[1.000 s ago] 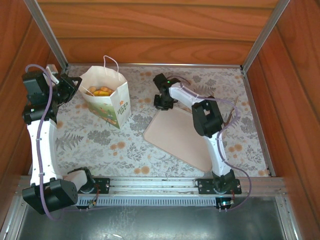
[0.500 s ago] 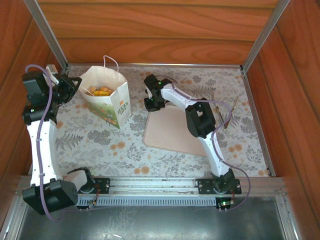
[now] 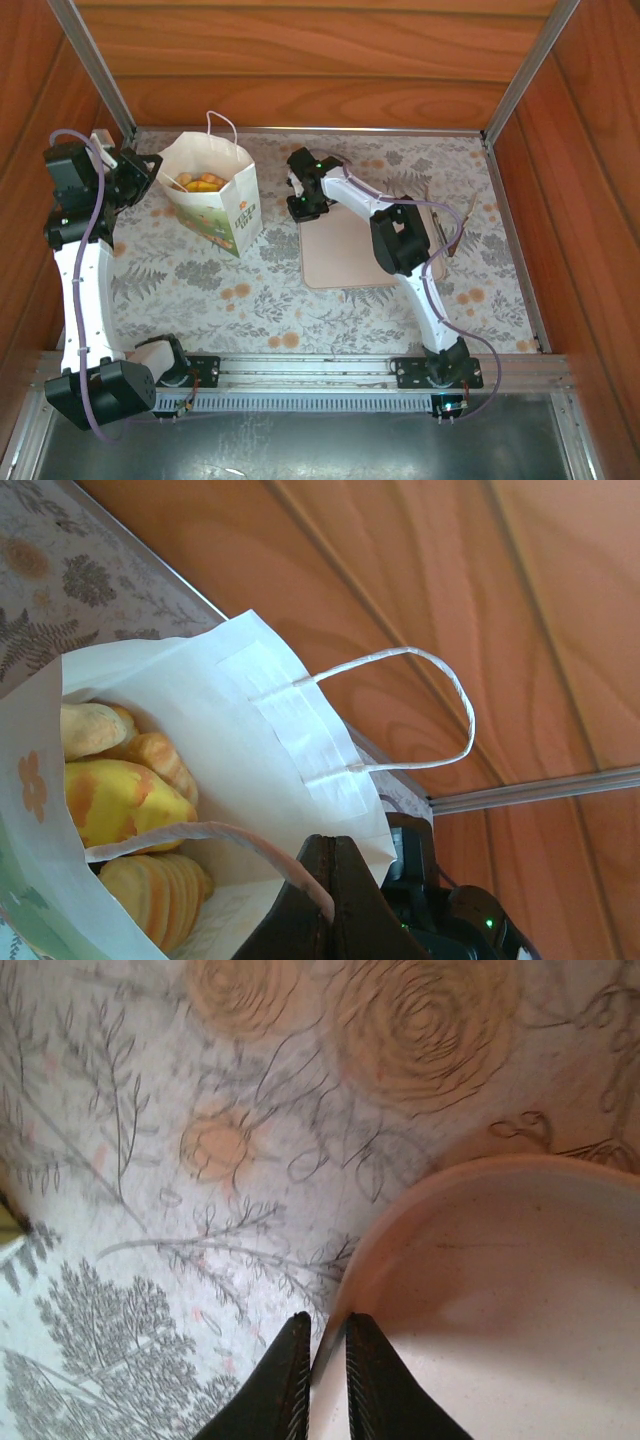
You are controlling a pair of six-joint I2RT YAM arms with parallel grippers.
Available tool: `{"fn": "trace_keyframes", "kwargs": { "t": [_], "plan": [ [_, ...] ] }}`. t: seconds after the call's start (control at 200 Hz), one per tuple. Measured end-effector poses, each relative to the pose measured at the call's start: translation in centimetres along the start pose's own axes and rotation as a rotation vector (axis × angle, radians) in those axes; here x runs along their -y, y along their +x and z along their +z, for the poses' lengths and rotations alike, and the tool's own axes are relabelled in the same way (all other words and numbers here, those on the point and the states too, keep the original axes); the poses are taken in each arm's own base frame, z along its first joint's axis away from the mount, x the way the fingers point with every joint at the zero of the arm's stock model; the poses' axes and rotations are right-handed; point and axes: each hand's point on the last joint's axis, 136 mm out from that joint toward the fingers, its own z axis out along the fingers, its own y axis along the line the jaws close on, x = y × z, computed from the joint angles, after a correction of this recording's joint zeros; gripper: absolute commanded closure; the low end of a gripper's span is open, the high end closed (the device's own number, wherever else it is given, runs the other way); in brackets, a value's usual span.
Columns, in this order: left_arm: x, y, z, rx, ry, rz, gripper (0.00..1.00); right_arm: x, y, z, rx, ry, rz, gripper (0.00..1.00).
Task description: Take the fake bread out of the paper bag
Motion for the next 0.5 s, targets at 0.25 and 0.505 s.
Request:
{"fn": "trace_keyframes", "kwargs": {
  "t": [0.25, 0.505],
  "plan": [
    [0.0, 0.0, 0.0, 0.002, -0.001, 0.000, 1.00, -0.4, -1.7, 0.5, 0.033, -0.016, 0.174, 0.86],
    [-0.2, 0.2, 0.0, 0.000, -0.004, -0.006, 1.00, 0.1, -3.2, -0.1, 0.077, 0.021, 0.292, 0.87]
  ]
}}
